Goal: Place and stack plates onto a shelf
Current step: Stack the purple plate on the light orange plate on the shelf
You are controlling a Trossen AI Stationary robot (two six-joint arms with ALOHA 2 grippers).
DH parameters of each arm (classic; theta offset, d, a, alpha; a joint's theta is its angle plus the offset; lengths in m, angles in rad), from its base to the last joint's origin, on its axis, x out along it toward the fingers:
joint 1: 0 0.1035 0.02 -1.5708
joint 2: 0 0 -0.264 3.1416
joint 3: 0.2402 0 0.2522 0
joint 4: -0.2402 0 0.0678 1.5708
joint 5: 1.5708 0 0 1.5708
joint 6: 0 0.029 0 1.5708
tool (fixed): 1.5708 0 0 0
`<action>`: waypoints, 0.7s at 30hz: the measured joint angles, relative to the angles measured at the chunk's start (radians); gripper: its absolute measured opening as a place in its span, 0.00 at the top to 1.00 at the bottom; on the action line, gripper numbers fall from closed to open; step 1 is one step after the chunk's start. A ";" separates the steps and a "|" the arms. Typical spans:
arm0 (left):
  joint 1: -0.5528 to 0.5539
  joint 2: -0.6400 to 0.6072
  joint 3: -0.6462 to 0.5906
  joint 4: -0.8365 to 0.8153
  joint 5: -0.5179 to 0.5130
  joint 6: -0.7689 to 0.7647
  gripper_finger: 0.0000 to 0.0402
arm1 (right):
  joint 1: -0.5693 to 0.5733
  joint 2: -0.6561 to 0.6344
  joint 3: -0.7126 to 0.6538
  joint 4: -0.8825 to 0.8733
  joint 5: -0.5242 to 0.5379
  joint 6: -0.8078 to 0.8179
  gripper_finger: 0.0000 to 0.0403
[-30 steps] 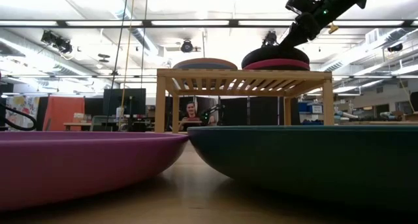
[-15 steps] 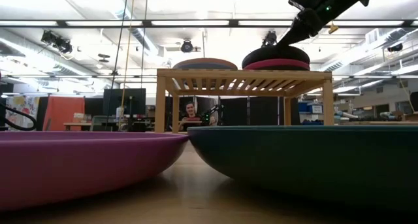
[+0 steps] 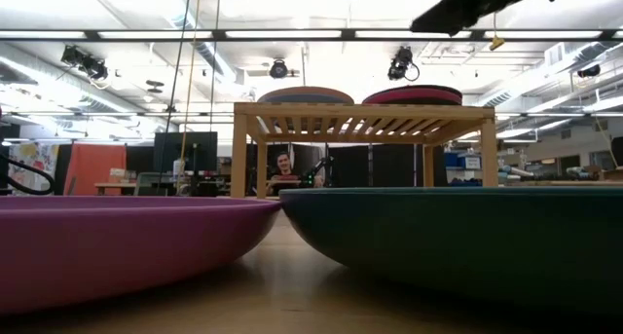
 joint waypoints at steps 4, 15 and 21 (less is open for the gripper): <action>0.000 0.000 0.000 -0.016 0.000 -0.027 0.59 | 0.003 -0.005 0.000 0.018 -0.118 0.077 0.62; 0.000 0.048 0.000 -0.054 0.000 -0.107 0.59 | 0.184 -0.002 0.000 0.017 -0.338 0.209 0.63; 0.000 0.116 0.000 -0.090 0.001 -0.161 0.59 | 0.312 -0.001 0.000 0.017 -0.338 0.265 0.63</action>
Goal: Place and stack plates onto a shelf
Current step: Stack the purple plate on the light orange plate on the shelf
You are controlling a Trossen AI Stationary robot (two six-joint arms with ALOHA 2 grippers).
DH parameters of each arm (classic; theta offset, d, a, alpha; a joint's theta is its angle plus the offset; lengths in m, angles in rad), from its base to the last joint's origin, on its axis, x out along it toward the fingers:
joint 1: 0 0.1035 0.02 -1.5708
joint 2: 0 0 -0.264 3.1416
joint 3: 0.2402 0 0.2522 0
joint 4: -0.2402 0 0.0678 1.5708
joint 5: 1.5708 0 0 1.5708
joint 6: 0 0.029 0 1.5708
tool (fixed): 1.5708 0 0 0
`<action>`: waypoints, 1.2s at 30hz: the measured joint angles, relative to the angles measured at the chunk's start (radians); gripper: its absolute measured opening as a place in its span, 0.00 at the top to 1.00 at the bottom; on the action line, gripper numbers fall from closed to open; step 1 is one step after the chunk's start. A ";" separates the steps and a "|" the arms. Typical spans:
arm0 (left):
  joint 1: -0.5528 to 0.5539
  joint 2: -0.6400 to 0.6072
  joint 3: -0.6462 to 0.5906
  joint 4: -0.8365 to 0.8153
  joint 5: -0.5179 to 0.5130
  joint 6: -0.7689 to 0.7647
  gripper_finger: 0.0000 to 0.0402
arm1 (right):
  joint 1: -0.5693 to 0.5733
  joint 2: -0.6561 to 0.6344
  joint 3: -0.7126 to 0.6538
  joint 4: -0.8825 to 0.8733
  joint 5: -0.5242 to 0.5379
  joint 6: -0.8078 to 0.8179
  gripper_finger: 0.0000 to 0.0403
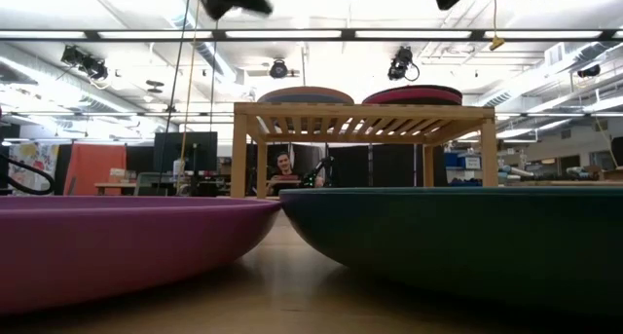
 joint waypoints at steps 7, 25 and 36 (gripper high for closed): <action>-0.001 0.084 0.000 -0.049 0.020 -0.054 0.59 | 0.114 0.021 0.000 -0.016 0.002 0.062 0.63; -0.014 0.313 0.000 -0.090 0.182 -0.071 0.59 | 0.246 0.160 0.000 -0.038 0.062 0.063 0.63; -0.019 0.424 0.000 -0.086 0.241 -0.071 0.59 | 0.250 0.264 0.000 -0.038 0.083 0.062 0.63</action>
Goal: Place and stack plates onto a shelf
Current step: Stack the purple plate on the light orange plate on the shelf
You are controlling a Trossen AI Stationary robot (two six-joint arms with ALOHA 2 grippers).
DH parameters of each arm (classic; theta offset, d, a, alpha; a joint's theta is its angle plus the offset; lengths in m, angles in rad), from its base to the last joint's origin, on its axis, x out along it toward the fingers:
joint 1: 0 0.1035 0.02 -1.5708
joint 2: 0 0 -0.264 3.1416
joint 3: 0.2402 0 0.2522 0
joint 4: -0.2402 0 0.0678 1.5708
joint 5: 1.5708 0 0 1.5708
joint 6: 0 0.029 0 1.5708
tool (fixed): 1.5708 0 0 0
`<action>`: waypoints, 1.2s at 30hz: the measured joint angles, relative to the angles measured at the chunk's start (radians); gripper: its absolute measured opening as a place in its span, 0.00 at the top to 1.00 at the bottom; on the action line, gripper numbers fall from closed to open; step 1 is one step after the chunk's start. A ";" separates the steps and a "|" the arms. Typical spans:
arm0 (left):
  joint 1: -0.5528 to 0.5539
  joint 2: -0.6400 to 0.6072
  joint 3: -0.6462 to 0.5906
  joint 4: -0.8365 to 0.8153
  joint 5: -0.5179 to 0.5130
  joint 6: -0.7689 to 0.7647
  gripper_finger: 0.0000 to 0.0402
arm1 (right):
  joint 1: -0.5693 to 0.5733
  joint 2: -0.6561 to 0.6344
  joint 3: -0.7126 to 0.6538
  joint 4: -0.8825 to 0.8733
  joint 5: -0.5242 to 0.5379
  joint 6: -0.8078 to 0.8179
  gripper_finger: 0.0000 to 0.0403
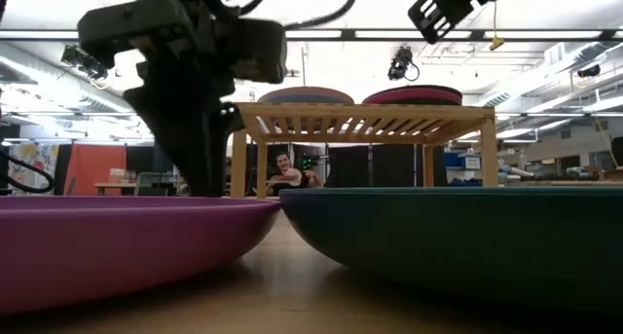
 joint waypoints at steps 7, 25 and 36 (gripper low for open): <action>0.000 0.058 0.000 -0.003 0.060 0.000 0.59 | 0.000 0.068 0.000 0.000 0.000 0.000 0.63; 0.002 0.083 0.002 -0.011 0.092 0.002 0.74 | 0.000 0.162 0.000 -0.003 0.000 0.000 0.63; 0.000 0.062 -0.001 -0.048 0.102 0.011 0.85 | 0.000 0.163 0.000 0.001 0.000 0.000 0.63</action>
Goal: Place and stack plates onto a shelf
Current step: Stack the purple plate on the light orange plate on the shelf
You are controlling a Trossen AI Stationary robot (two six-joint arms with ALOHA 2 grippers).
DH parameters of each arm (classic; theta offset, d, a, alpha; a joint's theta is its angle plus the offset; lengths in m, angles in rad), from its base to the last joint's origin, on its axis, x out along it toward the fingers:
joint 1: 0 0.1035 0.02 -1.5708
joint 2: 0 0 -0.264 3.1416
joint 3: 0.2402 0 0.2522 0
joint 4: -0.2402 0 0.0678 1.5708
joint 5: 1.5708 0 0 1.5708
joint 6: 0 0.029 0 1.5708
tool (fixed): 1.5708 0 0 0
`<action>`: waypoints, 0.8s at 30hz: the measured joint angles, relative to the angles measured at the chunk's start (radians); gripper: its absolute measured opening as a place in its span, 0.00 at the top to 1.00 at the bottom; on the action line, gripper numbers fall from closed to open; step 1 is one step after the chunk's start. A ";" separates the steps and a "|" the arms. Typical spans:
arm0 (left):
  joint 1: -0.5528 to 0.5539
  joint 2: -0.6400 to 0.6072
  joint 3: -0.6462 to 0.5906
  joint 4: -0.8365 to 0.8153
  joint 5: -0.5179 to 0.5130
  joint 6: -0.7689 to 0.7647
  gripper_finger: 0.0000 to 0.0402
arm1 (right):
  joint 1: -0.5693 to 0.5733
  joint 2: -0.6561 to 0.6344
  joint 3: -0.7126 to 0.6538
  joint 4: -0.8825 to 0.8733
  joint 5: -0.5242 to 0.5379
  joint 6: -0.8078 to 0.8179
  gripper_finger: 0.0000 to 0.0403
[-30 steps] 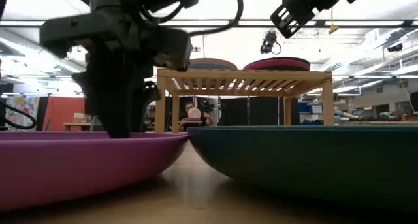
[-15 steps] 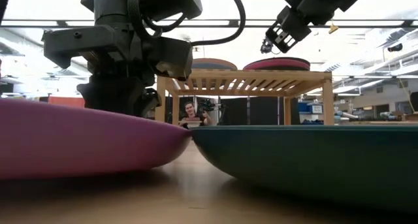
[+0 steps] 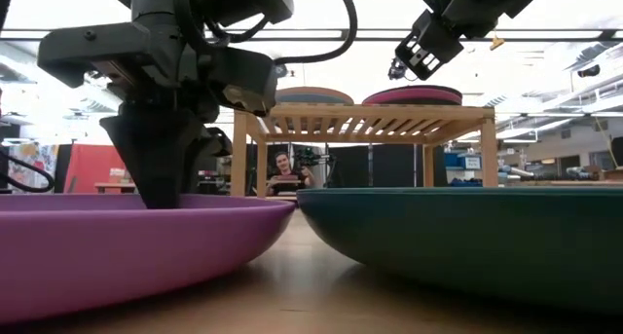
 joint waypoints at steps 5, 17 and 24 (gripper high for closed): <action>0.000 -0.006 0.000 -0.010 0.006 0.001 0.90 | 0.000 0.000 0.000 0.001 0.000 0.000 0.63; 0.001 -0.019 0.000 -0.039 0.087 -0.002 0.91 | 0.000 0.000 0.000 0.002 0.000 0.000 0.63; 0.001 -0.059 -0.001 -0.083 0.111 0.001 0.91 | 0.000 -0.001 0.000 0.005 0.000 0.000 0.63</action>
